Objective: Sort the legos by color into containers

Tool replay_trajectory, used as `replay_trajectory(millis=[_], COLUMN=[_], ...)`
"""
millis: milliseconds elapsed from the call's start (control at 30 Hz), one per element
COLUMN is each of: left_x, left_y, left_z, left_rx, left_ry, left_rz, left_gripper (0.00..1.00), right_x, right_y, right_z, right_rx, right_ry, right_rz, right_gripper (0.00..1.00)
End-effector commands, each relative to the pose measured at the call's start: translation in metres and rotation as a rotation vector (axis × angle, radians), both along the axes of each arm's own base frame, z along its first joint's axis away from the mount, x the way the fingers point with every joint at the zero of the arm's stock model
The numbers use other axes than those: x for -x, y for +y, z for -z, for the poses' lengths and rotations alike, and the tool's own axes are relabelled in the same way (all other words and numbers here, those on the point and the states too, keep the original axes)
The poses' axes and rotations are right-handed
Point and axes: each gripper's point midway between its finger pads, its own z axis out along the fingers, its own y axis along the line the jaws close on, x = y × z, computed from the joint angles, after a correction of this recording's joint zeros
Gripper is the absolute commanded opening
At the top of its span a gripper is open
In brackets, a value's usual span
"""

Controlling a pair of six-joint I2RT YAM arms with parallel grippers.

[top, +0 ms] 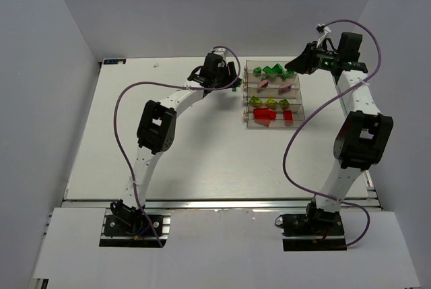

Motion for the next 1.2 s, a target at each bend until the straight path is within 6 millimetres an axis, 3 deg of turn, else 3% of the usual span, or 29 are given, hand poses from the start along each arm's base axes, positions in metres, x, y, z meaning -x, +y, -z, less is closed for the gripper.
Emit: replay_trajectory(millis=[0,367,533,1167], left_x=[-0.01,-0.024,-0.032,-0.033], left_y=[-0.002,-0.014,-0.009,-0.012], left_z=[-0.025,0.003,0.011,0.042], left_rx=[0.01,-0.013,-0.065,-0.117], left_ry=[-0.059,-0.1,-0.123,-0.105], left_rz=[-0.045,-0.078,-0.124,-0.139], left_gripper=[0.66,0.63,0.62,0.51], right_x=[0.01,0.017,0.018,0.028], right_y=[-0.002,-0.003,-0.006,-0.004], right_z=[-0.007,-0.005,-0.009,-0.009], right_rx=[-0.018,-0.034,-0.043,-0.06], right_ry=[0.014,0.047,0.047,0.062], right_rz=[-0.006,0.007,0.009,-0.007], right_gripper=[0.36,0.36,0.36,0.36])
